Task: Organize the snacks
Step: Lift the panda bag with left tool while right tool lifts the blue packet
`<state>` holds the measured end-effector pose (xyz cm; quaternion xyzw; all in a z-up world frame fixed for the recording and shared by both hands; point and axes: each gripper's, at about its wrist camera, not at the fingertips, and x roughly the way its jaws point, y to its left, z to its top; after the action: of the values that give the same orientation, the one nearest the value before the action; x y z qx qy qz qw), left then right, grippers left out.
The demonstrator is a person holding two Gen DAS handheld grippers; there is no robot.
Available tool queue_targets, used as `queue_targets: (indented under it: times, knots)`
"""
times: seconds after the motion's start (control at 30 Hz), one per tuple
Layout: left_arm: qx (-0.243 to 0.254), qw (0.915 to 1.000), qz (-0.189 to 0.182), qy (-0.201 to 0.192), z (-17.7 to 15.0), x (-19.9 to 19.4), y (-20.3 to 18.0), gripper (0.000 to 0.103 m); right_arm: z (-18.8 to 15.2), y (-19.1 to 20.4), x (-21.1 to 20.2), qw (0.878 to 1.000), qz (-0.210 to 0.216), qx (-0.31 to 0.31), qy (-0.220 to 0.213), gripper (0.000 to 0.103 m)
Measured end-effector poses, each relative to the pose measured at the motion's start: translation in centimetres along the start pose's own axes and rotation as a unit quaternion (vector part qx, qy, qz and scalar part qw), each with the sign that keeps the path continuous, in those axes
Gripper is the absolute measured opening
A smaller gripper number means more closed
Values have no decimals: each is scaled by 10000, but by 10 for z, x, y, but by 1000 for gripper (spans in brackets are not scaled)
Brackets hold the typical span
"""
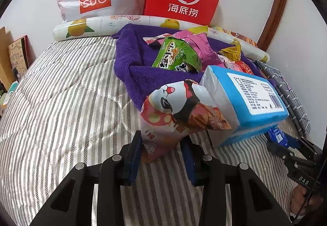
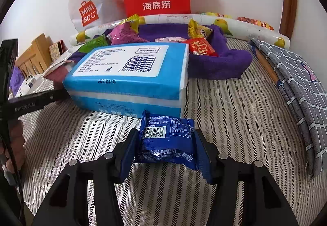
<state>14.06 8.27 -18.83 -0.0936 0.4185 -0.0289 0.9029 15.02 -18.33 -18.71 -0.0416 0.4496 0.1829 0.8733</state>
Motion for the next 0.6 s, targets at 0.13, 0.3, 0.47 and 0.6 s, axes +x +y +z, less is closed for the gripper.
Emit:
queue_targets:
  times: [0.13,0.3,0.47,0.6]
  knots:
    - [11,10000,-15,-64,-1,-14,-2,35,0,0,-2,10000,-21,17,-43,54]
    - [138,9999,17,-91,-1,-29,-8,35,-1,2,-5,9999,-74,-22,-103,54]
    - [275,9995,69,-169,-3,-44,-16,35,-3,3,-11,9999,16,35,-130,53]
    - [273,9993,11,-243,-2,-56,-21,35,-2,6,-22,9998,37,3,-215,53]
